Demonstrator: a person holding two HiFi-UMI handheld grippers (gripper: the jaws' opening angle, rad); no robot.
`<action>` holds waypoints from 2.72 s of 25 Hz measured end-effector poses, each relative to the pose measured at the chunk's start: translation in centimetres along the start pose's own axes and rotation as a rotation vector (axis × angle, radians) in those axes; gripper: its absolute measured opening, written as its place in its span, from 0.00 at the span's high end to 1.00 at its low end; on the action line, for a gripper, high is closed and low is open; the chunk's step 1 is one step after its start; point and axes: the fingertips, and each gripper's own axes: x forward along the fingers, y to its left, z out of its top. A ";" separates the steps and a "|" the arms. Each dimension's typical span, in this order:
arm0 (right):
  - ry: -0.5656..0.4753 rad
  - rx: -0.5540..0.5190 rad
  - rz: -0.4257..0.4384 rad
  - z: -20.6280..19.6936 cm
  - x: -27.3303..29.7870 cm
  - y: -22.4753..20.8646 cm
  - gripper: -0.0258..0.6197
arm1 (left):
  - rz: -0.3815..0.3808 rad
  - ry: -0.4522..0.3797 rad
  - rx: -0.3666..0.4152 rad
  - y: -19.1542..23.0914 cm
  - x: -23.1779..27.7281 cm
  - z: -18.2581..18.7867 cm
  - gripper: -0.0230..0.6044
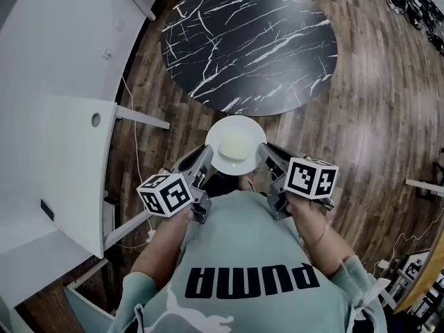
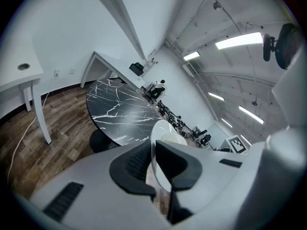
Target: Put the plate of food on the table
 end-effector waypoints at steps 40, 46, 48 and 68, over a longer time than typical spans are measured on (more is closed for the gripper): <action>-0.180 0.078 -0.223 13.1 5.2 -3.5 0.89 | -0.233 0.164 0.084 1.4 13.9 10.9 0.91; -0.156 0.091 -0.218 16.2 5.7 -6.6 0.89 | -0.201 0.168 0.074 0.7 17.9 11.6 0.91; -0.149 0.092 -0.219 17.1 5.9 -7.6 0.89 | -0.190 0.170 0.071 0.6 19.2 11.6 0.91; -0.057 0.096 -0.206 21.4 8.8 -15.8 0.89 | -0.074 0.187 0.062 1.9 28.0 10.5 0.90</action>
